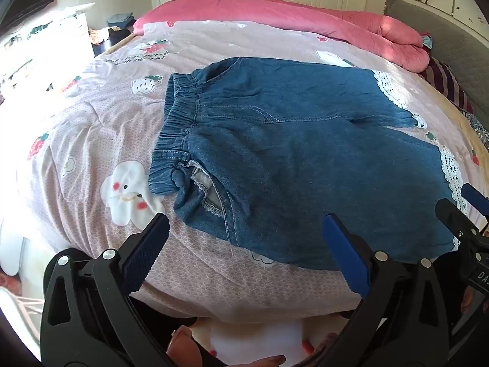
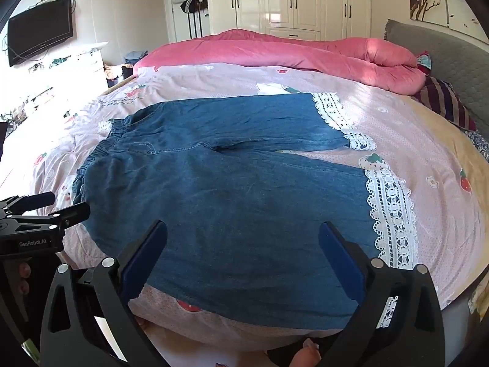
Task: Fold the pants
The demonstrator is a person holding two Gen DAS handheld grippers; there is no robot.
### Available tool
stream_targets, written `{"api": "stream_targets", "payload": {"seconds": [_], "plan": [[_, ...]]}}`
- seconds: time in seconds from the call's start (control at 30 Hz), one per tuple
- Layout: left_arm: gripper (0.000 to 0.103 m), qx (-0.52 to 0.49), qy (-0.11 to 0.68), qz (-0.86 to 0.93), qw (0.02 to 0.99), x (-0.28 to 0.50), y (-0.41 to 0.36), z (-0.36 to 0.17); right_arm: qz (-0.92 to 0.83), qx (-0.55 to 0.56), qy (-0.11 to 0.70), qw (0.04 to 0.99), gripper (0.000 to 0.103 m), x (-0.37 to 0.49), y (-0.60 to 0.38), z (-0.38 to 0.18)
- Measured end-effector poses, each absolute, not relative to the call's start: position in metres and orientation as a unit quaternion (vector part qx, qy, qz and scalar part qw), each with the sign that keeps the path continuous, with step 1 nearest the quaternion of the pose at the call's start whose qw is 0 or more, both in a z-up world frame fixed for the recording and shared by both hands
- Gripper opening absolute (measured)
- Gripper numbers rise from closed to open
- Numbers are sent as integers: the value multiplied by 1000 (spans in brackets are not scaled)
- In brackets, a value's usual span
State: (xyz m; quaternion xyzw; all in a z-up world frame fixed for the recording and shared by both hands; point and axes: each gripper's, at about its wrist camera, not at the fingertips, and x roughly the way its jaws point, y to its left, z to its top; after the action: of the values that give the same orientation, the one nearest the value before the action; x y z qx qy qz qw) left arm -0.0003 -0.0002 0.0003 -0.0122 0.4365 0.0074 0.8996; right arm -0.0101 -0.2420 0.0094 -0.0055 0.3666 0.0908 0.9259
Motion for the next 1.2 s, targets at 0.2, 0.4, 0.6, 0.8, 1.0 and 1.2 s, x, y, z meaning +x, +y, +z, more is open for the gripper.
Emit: {"api": "stream_targets", "payload": {"seconds": [0.2,0.4,0.6,0.8,1.0,1.2], "plan": [[94,-8,437,6,900,-1,1,0,86,-16,356,930,99,-15,-238,9],[94,-6,440,9,898,3,-1,0,92,-7,366,926,99,-10,-240,11],[94,-15,439,7,898,1,2,1,93,-9,366,926,99,-10,-239,12],[94,-12,438,8,899,0,2,4,94,-11,366,926,99,-11,-238,13],[94,-9,438,7,899,0,1,5,94,-12,366,926,99,-11,-238,14],[94,-8,437,7,899,0,1,5,93,-12,366,926,99,-12,-238,13]]}}
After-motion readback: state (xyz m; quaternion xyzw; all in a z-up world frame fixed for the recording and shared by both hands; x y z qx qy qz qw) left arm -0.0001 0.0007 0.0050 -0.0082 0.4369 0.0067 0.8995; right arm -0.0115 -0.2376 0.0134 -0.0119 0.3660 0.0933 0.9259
